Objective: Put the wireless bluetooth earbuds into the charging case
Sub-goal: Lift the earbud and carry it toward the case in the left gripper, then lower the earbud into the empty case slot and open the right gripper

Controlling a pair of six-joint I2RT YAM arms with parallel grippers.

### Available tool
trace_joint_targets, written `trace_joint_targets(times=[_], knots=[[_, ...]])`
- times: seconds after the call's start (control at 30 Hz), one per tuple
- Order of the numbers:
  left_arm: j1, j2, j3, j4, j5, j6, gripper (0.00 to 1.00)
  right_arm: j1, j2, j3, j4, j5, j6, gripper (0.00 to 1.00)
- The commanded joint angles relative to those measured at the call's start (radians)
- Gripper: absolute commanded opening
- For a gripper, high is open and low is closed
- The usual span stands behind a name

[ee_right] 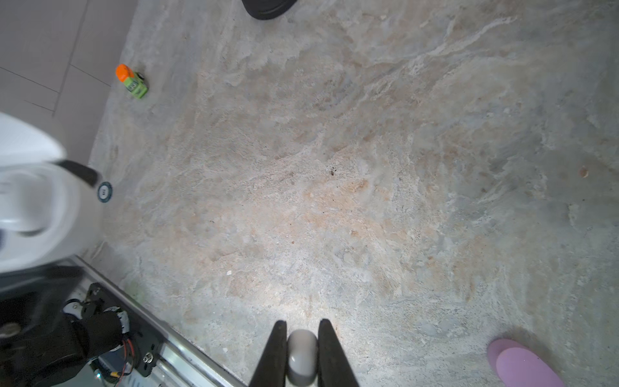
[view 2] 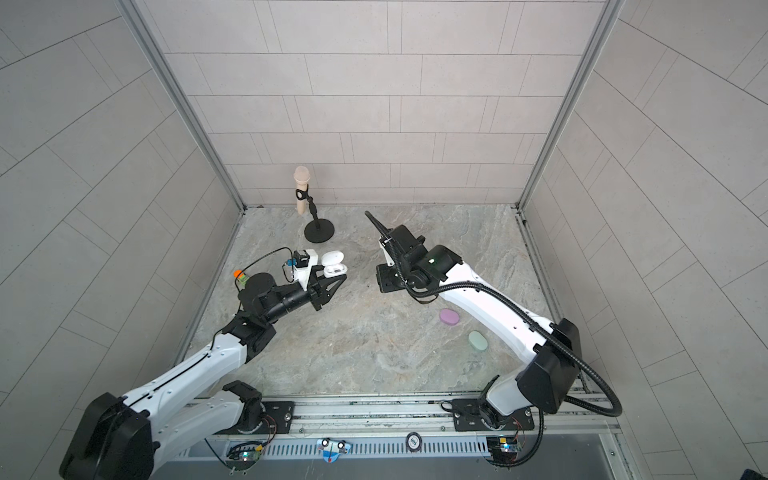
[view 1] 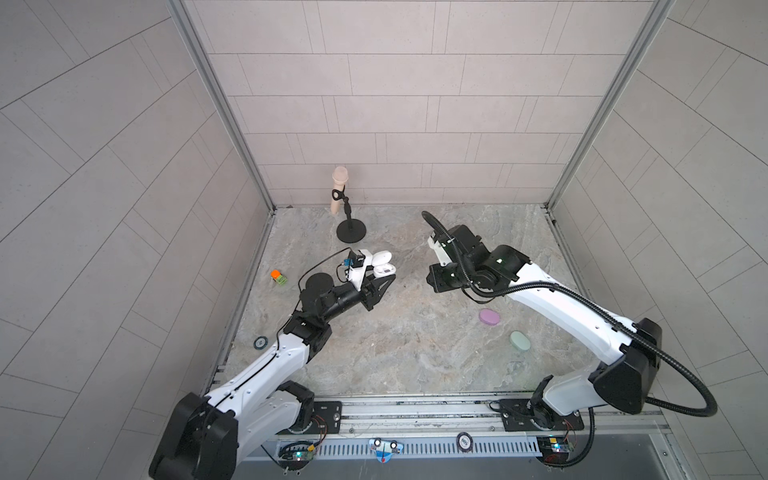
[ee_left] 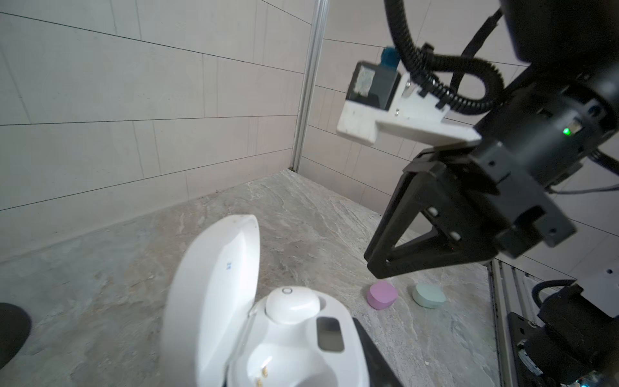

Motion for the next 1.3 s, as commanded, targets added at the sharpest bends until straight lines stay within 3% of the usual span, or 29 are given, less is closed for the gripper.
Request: trace_joint_targets(times=[0.0, 0.1, 0.5, 1.27], knots=[[-0.038, 0.038, -0.001, 0.13, 0.018, 0.0, 0.28, -0.005, -0.066, 0.025, -0.021, -0.041, 0.046, 0.14], [-0.104, 0.083, 0.013, 0.172, 0.019, 0.008, 0.28, -0.004, -0.122, 0.009, 0.017, -0.059, 0.089, 0.14], [-0.216, 0.224, 0.075, 0.297, 0.029, 0.007, 0.27, 0.004, -0.263, -0.127, 0.262, -0.168, 0.249, 0.14], [-0.267, 0.22, 0.095, 0.349, 0.015, 0.002, 0.27, 0.059, -0.256, -0.2, 0.43, -0.178, 0.343, 0.15]])
